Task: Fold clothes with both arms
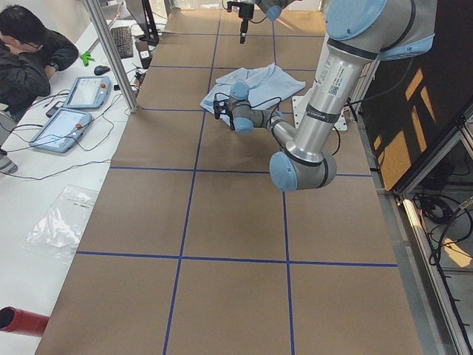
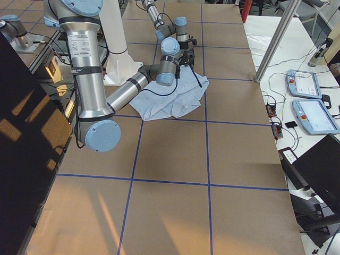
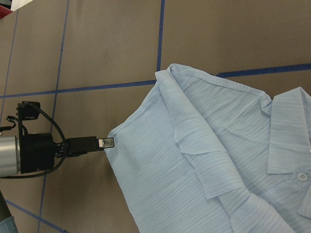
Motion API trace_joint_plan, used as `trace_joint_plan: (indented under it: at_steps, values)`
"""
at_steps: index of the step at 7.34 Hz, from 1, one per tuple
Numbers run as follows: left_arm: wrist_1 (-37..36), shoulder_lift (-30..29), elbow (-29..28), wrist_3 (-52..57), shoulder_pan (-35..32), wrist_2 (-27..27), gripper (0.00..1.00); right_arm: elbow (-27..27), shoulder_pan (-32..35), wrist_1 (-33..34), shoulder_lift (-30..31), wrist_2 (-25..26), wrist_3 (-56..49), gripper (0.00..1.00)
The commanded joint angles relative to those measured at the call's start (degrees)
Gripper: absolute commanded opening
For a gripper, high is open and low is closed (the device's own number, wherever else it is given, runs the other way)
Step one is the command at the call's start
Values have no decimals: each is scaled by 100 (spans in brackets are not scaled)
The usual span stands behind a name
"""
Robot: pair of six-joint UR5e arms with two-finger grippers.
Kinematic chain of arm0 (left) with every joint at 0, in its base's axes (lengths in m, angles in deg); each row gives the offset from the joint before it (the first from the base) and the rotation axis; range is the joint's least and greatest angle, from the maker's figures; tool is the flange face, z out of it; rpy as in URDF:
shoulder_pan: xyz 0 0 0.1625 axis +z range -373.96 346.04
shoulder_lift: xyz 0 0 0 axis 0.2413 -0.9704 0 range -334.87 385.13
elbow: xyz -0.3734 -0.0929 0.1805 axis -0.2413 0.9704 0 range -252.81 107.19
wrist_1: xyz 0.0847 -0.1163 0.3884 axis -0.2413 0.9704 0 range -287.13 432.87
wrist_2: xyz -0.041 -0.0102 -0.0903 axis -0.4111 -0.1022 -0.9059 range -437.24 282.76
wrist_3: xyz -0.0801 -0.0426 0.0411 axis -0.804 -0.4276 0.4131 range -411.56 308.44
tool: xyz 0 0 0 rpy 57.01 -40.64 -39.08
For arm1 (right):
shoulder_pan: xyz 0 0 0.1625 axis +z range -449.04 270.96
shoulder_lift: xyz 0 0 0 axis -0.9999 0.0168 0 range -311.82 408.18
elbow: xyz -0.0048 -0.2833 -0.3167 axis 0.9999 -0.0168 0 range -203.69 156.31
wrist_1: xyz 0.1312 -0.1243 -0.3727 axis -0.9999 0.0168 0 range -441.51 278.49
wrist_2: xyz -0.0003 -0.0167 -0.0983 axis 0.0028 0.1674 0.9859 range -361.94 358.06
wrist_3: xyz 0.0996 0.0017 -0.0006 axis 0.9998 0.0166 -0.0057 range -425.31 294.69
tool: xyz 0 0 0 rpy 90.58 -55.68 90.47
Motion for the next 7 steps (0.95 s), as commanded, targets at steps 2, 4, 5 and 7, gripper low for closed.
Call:
trace_joint_plan:
  at_steps: [2,4,5,7]
  values:
    - [0,-8,3,-10,13,0,60,-1,14,0,3,-7,1,100]
    - [0,-26,12,-10,4,0,15,-9,32,0,11,-16,1,100]
    - [-17,-17,55,-36,-5,0,0,-9,49,0,11,-16,-8,100]
    - [-698,9,641,-36,-22,-26,0,-18,76,9,11,-16,-8,100]
